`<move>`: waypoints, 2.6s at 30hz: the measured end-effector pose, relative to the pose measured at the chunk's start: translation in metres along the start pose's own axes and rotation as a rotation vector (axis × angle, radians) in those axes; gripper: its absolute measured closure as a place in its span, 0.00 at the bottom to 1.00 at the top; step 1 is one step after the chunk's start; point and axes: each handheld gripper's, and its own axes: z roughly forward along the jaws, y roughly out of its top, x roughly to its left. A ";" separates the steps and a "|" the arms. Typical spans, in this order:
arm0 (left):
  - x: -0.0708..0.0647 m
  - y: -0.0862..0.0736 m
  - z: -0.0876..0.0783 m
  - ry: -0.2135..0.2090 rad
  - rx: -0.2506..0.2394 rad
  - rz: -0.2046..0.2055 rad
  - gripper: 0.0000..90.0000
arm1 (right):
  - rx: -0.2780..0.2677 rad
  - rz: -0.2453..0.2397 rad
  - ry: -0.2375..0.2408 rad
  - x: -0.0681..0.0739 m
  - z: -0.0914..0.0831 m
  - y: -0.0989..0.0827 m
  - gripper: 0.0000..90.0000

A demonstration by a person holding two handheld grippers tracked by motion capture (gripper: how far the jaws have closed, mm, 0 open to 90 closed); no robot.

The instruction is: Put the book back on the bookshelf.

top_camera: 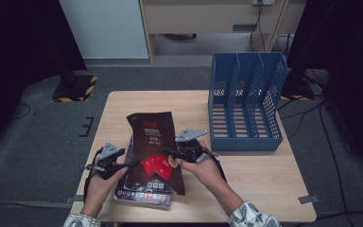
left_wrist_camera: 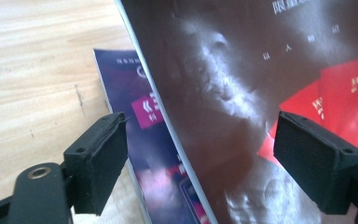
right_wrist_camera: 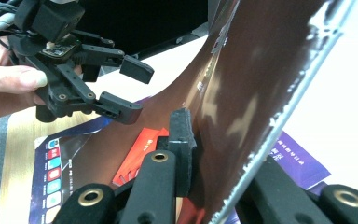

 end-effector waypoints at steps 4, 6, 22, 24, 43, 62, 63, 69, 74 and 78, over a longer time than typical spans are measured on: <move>0.004 0.003 0.007 -0.007 -0.004 0.010 0.19 | -0.006 -0.013 -0.006 0.001 0.000 0.002 0.91; 0.006 0.004 0.011 -0.017 -0.001 0.008 0.19 | -0.007 -0.019 -0.008 0.001 0.001 0.003 0.91; 0.007 0.003 0.015 -0.072 -0.001 0.007 0.21 | -0.060 -0.068 -0.001 0.007 -0.002 0.011 0.94; 0.006 0.003 0.017 -0.074 0.012 0.009 0.21 | -0.062 -0.066 0.002 0.007 -0.002 0.011 0.94; 0.016 0.003 0.009 -0.138 0.024 -0.031 0.60 | -0.109 -0.072 0.035 0.006 -0.008 0.013 0.94; 0.017 0.004 0.000 -0.079 0.055 -0.009 0.93 | -0.094 -0.051 0.084 0.002 -0.007 0.010 0.82; 0.016 0.004 0.000 -0.078 0.053 -0.008 0.93 | -0.092 -0.049 0.086 0.002 -0.007 0.010 0.82; 0.015 0.006 -0.001 -0.074 0.044 0.003 0.94 | -0.082 -0.016 0.101 -0.001 -0.006 0.009 0.68; 0.013 0.006 -0.001 -0.072 0.042 0.018 0.95 | -0.063 -0.011 0.058 -0.004 -0.004 0.006 0.65; 0.010 0.008 -0.002 -0.086 0.027 0.029 0.95 | -0.048 -0.012 0.067 -0.004 -0.001 0.004 0.65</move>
